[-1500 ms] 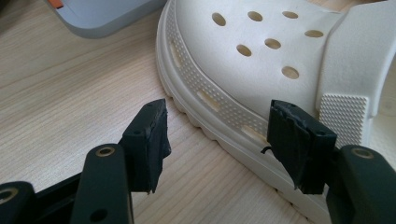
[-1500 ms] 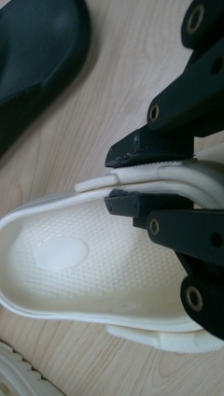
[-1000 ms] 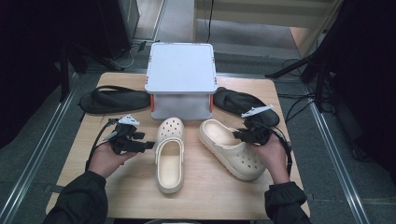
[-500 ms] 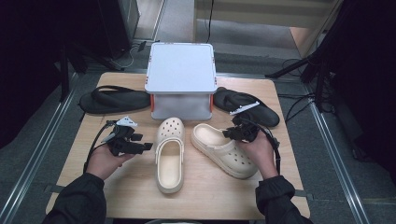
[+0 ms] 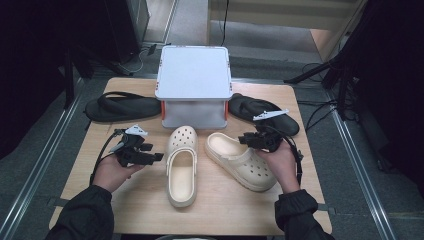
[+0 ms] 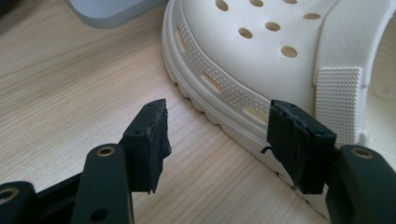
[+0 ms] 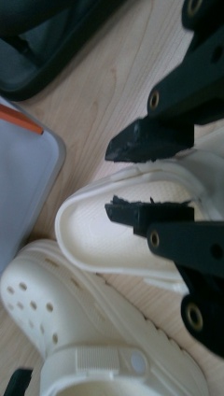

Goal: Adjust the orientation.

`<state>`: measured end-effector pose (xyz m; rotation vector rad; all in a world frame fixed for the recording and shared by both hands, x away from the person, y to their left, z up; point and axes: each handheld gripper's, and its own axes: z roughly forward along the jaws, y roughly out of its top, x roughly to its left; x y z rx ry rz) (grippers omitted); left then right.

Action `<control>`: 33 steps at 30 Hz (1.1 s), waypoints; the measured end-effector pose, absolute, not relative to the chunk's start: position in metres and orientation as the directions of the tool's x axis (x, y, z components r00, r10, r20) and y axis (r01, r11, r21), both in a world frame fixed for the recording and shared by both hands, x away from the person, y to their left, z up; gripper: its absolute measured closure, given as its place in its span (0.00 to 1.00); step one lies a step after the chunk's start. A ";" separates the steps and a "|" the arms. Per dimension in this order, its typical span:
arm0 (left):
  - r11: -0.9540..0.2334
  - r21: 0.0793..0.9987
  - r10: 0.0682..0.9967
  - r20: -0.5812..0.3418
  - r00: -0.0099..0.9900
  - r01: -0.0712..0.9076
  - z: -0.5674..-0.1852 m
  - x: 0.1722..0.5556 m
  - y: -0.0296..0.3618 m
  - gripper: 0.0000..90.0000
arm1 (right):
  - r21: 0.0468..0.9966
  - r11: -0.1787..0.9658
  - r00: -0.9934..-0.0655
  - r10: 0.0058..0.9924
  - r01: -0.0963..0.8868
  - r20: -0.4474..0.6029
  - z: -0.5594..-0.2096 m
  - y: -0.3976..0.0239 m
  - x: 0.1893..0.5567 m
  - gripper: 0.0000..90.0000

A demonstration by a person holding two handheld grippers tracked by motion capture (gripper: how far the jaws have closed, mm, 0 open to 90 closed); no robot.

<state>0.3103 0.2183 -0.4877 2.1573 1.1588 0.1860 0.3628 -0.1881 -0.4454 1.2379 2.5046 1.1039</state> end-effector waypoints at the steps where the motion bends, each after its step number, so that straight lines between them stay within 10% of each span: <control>1: -0.379 0.620 0.783 -0.181 0.595 0.687 -0.488 0.310 0.218 0.43 | 0.671 0.391 -0.654 0.734 0.630 0.187 -0.443 -0.189 0.360 0.84; 8: -0.371 0.625 0.786 -0.182 0.590 0.687 -0.487 0.310 0.221 0.43 | 0.699 0.359 -0.656 0.726 0.618 0.207 -0.440 -0.197 0.330 1.00; 33: -0.368 0.634 0.780 -0.189 0.597 0.681 -0.484 0.323 0.217 0.44 | 0.714 0.334 -0.625 0.759 0.615 0.183 -0.472 -0.218 0.255 1.00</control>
